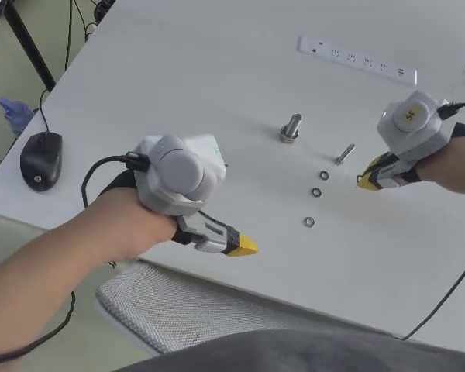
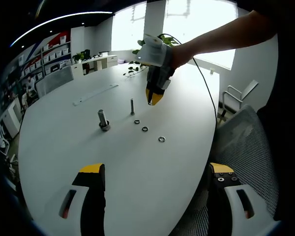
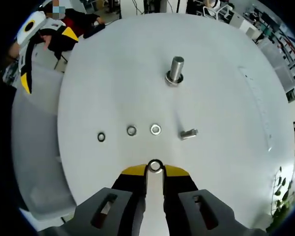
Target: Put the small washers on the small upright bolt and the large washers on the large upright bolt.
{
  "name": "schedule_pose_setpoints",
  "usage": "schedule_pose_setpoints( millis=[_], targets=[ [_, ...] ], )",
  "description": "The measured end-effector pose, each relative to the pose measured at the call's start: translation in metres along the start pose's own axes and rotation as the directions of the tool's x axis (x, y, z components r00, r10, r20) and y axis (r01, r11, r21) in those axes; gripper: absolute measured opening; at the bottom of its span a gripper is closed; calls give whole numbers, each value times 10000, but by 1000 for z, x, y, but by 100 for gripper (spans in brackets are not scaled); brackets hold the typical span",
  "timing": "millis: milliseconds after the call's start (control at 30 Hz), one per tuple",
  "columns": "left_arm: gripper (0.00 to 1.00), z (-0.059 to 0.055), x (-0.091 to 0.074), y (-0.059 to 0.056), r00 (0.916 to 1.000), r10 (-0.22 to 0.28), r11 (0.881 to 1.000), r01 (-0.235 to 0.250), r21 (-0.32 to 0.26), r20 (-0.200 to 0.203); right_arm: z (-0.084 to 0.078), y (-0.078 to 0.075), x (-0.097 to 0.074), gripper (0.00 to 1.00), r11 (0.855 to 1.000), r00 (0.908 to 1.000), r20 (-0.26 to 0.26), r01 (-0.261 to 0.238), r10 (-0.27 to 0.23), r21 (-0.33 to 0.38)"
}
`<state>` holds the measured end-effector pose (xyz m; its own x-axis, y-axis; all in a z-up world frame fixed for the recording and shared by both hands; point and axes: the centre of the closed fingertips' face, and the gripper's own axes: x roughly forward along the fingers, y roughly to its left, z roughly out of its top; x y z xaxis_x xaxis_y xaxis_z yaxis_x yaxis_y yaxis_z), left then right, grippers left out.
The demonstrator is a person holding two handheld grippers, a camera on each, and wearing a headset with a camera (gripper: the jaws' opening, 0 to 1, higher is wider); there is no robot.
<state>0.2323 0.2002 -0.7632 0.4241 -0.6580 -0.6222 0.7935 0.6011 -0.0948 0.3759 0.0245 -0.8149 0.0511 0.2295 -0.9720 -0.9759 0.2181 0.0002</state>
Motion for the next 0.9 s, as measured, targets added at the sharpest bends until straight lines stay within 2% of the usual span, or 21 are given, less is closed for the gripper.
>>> schedule_pose_setpoints(
  millis=[167, 267, 400, 500, 567, 633, 900],
  targets=[
    [86, 0, 0, 0, 10000, -9, 10000, 9, 13, -51, 10, -17, -9, 12, 9997, 9997, 44, 241, -240, -68],
    [87, 1, 1, 0, 10000, 18, 10000, -18, -51, 19, 13, -37, -3, 12, 9995, 9996, 29, 287, -286, -110],
    [92, 1, 2, 0, 10000, 47, 9998, -45, -169, 86, 18, -49, -4, 12, 9987, 9993, -18, 386, -386, -322],
    [95, 1, 2, 1, 9999, 88, 9999, -86, -141, 86, 23, -49, -3, 12, 9987, 9992, 35, 392, -392, -335],
    [96, 0, 2, 1, 9999, 80, 9997, -78, -219, 95, 30, -49, -3, 12, 9996, 9994, 247, 259, -256, -106],
    [100, 1, 2, 2, 9998, 144, 9994, -140, -320, 117, 34, -51, -2, 12, 9992, 9992, 216, 341, -336, -220],
    [100, 0, 2, 3, 9997, 205, 9990, -198, -392, 158, 39, -55, 5, 12, 9989, 9996, 44, 281, -280, -381]
  ],
)
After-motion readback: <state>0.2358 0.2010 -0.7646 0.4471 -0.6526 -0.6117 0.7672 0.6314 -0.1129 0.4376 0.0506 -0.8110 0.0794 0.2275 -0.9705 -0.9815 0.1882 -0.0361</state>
